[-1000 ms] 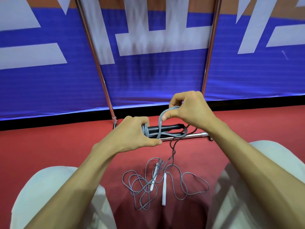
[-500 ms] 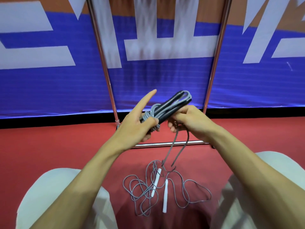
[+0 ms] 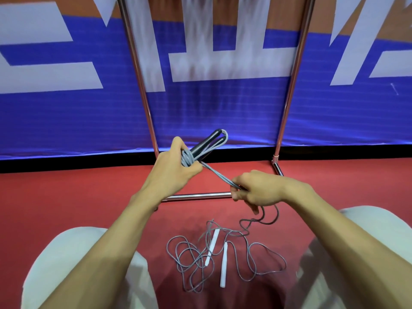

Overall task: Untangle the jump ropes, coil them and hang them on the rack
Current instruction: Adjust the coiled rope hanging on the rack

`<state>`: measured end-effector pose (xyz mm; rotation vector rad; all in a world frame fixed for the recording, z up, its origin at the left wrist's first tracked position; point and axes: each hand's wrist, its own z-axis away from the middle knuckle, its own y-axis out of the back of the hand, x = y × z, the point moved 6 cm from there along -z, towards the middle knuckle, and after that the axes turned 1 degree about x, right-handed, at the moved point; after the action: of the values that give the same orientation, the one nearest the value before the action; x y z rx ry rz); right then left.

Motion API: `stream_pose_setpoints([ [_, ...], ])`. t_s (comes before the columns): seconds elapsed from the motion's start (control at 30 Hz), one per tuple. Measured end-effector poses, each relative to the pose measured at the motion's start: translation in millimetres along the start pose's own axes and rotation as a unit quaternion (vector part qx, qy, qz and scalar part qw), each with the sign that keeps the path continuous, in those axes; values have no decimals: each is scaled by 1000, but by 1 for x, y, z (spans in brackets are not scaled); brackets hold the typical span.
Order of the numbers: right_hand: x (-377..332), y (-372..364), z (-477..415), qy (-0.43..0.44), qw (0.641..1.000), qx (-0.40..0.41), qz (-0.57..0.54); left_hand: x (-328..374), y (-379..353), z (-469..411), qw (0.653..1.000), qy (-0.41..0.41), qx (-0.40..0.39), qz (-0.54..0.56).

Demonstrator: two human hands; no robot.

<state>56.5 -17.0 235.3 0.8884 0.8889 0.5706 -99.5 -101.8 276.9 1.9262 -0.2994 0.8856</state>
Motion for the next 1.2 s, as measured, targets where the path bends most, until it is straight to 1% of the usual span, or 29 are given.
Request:
stream_pose_setpoints([
  [0.1, -10, 11, 5, 70, 994, 68, 45, -9, -8, -1, 997, -18, -43, -55],
  [0.17, -17, 18, 8, 126, 979, 130, 92, -13, -17, 0, 992, -24, -87, -84],
  [0.27, -25, 31, 16, 174, 956, 215, 101, -13, -26, 4, 982, -43, -131, -132],
  [0.37, -30, 46, 26, 182, 931, 306, 84, -5, -32, 9, 974, -59, -162, -146],
  [0.47, -26, 61, 35, 169, 887, 430, 15, 6, -35, 15, 975, -70, -174, -122],
  [0.53, -20, 67, 38, 143, 864, 482, -37, 15, -37, 19, 975, -77, -186, -97],
  [0.6, -14, 69, 39, 109, 859, 490, -103, 21, -37, 22, 974, -79, -201, -69],
  [0.67, -7, 68, 35, 74, 867, 470, -149, 25, -36, 25, 974, -77, -204, -59],
  [0.77, 0, 64, 26, 30, 895, 412, -170, 32, -36, 30, 973, -99, -208, -32],
  [0.83, 4, 63, 21, 27, 901, 364, -235, 36, -33, 32, 971, -115, -208, -3],
  [0.87, 6, 62, 19, 37, 895, 339, -289, 36, -30, 31, 972, -114, -203, 16],
  [0.93, 9, 59, 17, 65, 871, 294, -389, 37, -24, 29, 972, -94, -200, 74],
  [0.97, 7, 58, 16, 87, 861, 278, -417, 38, -22, 28, 969, -75, -204, 117],
  [1.03, 4, 56, 12, 108, 859, 282, -413, 39, -18, 26, 956, -34, -192, 219],
  [1.1, 5, 51, 5, 81, 863, 297, -400, 38, -15, 23, 944, -6, -156, 291],
  [1.13, 3, 49, 3, 70, 869, 298, -390, 38, -13, 22, 941, 2, -139, 308],
  [1.2, -5, 45, -1, 66, 896, 283, -336, 38, -9, 19, 942, 5, -114, 317],
])
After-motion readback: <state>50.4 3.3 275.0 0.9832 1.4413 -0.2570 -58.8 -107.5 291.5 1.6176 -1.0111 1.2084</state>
